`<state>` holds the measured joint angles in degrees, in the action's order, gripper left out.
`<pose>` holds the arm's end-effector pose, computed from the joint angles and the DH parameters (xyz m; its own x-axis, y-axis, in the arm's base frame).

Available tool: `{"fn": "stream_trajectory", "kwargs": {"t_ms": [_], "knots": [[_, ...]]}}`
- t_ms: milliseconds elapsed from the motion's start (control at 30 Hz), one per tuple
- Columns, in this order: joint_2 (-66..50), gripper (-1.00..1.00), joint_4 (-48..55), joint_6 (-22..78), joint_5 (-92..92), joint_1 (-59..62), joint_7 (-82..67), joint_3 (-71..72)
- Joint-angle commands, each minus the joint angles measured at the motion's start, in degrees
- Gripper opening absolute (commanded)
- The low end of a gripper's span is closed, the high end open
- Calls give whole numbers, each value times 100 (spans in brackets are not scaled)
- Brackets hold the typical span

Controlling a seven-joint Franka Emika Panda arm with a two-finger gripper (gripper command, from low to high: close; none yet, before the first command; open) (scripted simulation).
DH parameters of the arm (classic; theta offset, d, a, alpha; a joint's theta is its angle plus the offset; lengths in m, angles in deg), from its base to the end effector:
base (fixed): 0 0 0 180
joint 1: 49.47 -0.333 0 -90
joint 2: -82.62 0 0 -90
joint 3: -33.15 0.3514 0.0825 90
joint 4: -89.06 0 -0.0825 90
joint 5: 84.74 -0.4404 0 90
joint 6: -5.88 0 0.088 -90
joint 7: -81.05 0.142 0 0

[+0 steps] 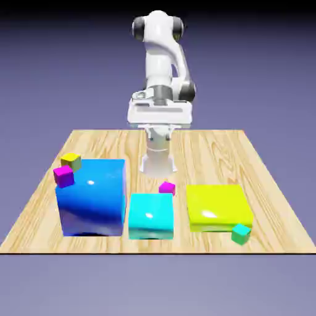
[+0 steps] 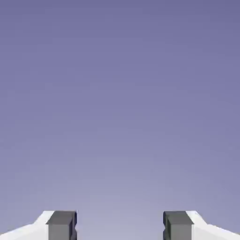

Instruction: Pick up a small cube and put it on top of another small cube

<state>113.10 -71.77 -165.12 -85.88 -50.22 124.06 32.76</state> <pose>0.4412 0.0017 0.4050 0.5509 -0.6940 0.4635 -0.5217 -0.7199 -0.4578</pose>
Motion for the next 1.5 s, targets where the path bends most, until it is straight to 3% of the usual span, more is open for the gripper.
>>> {"fn": "stream_trajectory", "kwargs": {"t_ms": [0, 633, 700, 867, 900, 1100, 1167, 1467], "knots": [[-180, 0, 15, 250, -95, -5, 46, -32], [-3602, 0, 292, 4983, -1892, -107, 928, -634], [-3606, 0, 293, 4988, -1894, -107, 929, -634], [-4583, 0, 39, 3831, -2674, -139, 405, -203], [-4583, -100, 39, 3831, -2674, -139, 405, -203], [-3547, -100, 290, 4945, -1965, -143, 875, -591], [-3144, -100, 270, 4642, -2464, -398, 497, -290], [-2853, -100, 2025, 5365, -3908, -43, 1508, -1093]]}}
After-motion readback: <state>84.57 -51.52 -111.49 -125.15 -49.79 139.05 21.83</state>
